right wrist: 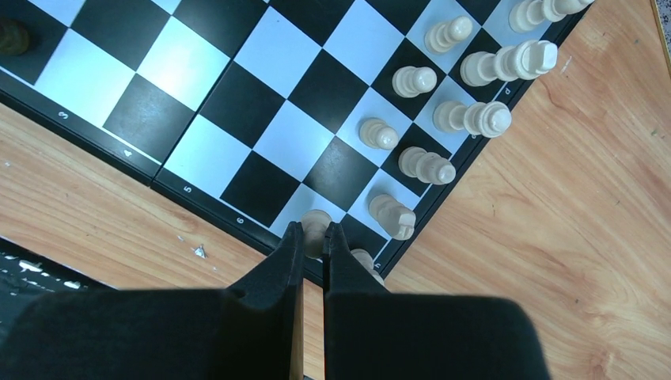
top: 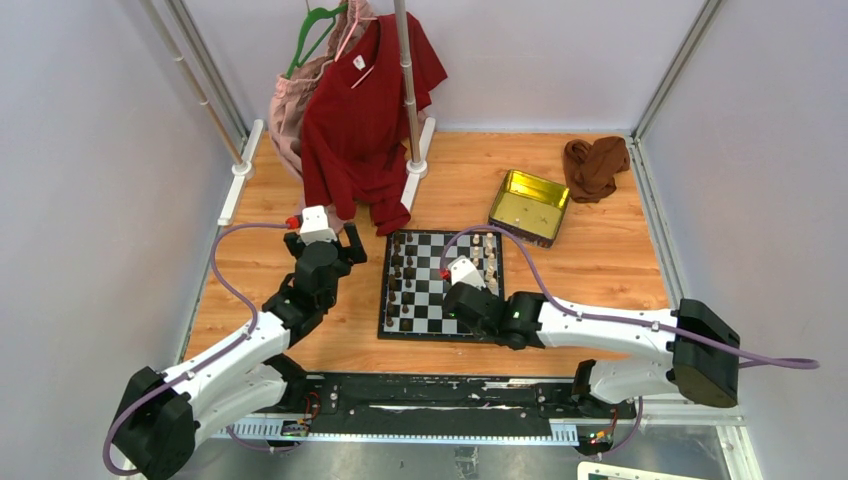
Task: Set up the chess pieces on the board
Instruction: Place the chess piece on the chessboard.
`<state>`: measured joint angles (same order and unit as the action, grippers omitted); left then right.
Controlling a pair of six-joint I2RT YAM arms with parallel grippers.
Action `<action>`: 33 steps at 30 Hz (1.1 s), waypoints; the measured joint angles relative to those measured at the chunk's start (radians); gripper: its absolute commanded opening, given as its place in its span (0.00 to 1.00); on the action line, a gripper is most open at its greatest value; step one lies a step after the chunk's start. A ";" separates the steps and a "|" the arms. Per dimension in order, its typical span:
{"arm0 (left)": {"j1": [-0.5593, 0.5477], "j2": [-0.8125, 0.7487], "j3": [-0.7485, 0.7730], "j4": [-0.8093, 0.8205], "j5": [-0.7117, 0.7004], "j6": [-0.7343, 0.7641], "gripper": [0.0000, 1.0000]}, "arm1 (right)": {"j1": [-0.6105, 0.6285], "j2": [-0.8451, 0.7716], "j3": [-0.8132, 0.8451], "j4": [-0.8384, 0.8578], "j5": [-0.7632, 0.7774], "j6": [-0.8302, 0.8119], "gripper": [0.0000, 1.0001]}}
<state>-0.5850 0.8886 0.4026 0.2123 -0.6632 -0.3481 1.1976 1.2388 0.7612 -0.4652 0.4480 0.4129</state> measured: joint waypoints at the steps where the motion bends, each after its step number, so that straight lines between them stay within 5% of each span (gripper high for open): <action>1: 0.000 0.002 0.000 -0.001 0.000 0.000 1.00 | 0.000 0.006 0.000 0.000 0.003 0.002 0.00; 33: -0.001 0.038 0.003 -0.002 -0.004 0.000 1.00 | -0.094 0.078 -0.038 0.101 -0.016 -0.013 0.04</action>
<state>-0.5858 0.9268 0.4061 0.2108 -0.6670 -0.3481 1.1034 1.3167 0.7231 -0.3641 0.4316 0.3996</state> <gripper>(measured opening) 0.997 0.056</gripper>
